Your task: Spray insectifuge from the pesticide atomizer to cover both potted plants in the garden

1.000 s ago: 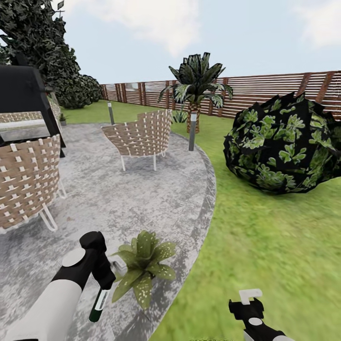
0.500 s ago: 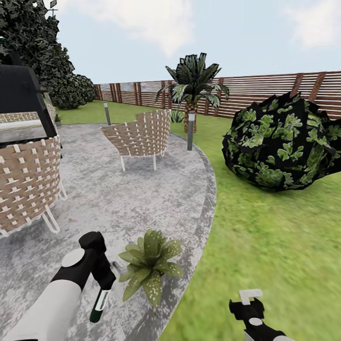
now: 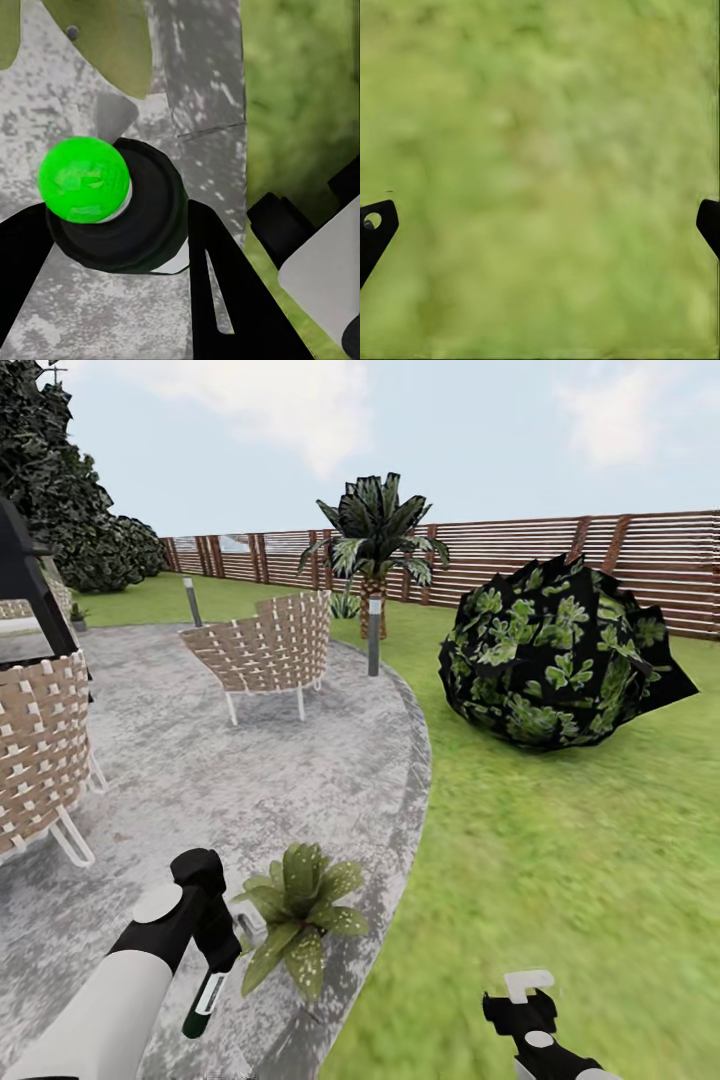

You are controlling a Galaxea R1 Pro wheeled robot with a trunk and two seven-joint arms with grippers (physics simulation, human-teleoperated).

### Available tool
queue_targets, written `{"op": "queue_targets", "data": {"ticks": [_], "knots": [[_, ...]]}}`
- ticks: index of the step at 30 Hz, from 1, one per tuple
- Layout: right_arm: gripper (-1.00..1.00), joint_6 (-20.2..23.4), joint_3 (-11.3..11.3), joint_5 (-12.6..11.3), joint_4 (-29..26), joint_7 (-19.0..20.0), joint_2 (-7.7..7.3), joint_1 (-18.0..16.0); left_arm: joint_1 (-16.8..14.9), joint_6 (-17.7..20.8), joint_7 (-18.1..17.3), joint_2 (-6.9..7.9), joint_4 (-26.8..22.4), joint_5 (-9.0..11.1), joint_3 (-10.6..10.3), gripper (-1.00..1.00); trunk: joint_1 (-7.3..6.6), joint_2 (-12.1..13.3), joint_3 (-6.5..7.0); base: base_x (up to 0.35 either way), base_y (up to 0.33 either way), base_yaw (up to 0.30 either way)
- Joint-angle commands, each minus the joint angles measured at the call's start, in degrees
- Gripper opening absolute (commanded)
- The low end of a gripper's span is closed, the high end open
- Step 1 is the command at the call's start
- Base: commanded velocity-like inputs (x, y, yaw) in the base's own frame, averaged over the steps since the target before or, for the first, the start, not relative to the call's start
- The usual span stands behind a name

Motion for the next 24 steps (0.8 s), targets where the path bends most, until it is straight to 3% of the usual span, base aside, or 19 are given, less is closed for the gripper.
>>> {"op": "queue_targets", "data": {"ticks": [1, 8, 14, 17, 19, 21, 24], "knots": [[1.00, -0.20, 0.50, -0.60, 0.05, -0.08, 0.02, -0.04, -0.02, 0.61, -0.51, 0.01, -0.06, -0.40, 0.13, -1.00, -0.04, -0.02, -0.05, -0.296, 0.158, -0.268], [1.00, -0.20, 0.50, -0.60, 0.05, -0.08, 0.03, -0.04, -0.09, 0.74, -0.51, 0.04, -0.15, -0.41, 0.17, -1.00, -0.04, -0.02, -0.05, -0.245, 0.230, -0.249], [1.00, -0.20, 0.50, -0.43, 0.13, -0.08, -0.06, -0.04, 0.13, 0.77, -0.51, 1.90, 0.01, 0.33, 0.68, -1.00, -0.04, -0.02, -0.05, -0.034, 0.162, -0.023], [1.00, -0.20, 0.50, -0.43, 0.14, -0.09, -0.07, -0.04, 0.42, 0.94, -0.51, 1.84, 0.02, 0.63, 0.82, -1.00, -0.04, -0.02, -0.05, -0.001, 0.006, -0.001], [1.00, -0.20, 0.50, -0.42, 0.14, -0.08, -0.13, -0.04, 0.51, 1.10, -0.51, 1.11, 0.04, 2.07, 0.86, -1.00, -0.04, -0.02, -0.05, 0.000, 0.001, 0.000], [1.00, -0.20, 0.51, -0.42, 0.14, -0.08, -0.14, -0.04, 0.86, 1.14, -0.51, 0.43, 0.13, 5.13, 0.87, -1.00, -0.04, -0.02, -0.05, 0.000, 0.000, 0.000], [1.00, -0.20, 0.50, -0.42, 0.14, -0.08, -0.12, -0.04, 2.72, 1.13, 1.76, 0.34, 0.70, 6.81, 0.89, -1.00, -0.04, -0.02, -0.05, 0.000, 0.000, 0.000]]}}
